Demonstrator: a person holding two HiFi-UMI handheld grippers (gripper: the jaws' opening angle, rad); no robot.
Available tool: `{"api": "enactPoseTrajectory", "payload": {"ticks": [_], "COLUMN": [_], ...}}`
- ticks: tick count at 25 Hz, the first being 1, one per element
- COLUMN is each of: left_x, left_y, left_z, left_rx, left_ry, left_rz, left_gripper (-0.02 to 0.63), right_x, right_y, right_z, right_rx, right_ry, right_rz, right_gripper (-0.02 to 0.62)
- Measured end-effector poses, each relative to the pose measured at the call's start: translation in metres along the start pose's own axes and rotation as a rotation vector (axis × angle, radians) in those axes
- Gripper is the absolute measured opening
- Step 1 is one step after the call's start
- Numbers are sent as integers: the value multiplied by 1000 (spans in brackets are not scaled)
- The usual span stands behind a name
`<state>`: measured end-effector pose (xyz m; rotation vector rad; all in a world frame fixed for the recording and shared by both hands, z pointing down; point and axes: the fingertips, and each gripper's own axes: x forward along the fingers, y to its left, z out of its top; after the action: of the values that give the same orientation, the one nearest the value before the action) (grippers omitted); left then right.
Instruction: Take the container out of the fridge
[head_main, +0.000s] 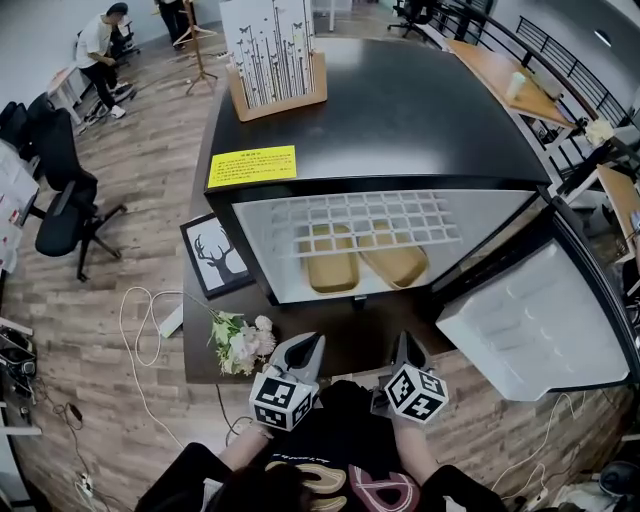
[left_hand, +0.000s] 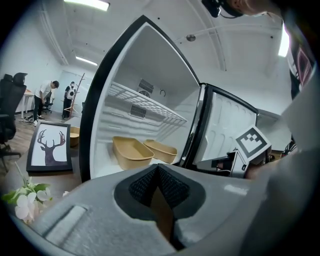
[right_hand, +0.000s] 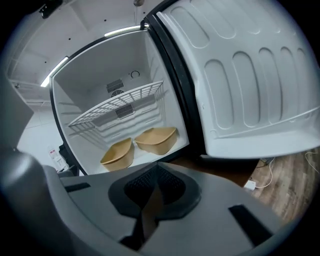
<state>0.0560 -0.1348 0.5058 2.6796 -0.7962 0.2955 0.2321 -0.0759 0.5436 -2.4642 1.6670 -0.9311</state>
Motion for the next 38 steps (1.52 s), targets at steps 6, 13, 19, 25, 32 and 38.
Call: {"api": "enactPoseTrajectory", "payload": {"ticks": [6, 13, 19, 25, 32, 38], "left_x": [12, 18, 22, 24, 27, 29], "left_y": [7, 19, 27, 35, 38, 43], "left_z": [7, 13, 17, 20, 21, 21], "left_rx": [2, 0, 3, -1, 0, -7], "left_ry": [-10, -24, -26, -33, -30, -25], "left_rz": [33, 86, 120, 150, 162, 177], "left_gripper": [9, 9, 9, 9, 9, 9], "right_x": [23, 50, 69, 83, 99, 116], "right_y": [-9, -8, -12, -16, -23, -32], "right_z": [22, 33, 45, 55, 62, 68], "right_rx": [37, 156, 178, 186, 200, 226], "right_ry": [-2, 11, 24, 30, 61, 73], "right_rz": [-33, -10, -38, -66, -119, -150], "right_gripper": [24, 143, 160, 163, 172, 172]}}
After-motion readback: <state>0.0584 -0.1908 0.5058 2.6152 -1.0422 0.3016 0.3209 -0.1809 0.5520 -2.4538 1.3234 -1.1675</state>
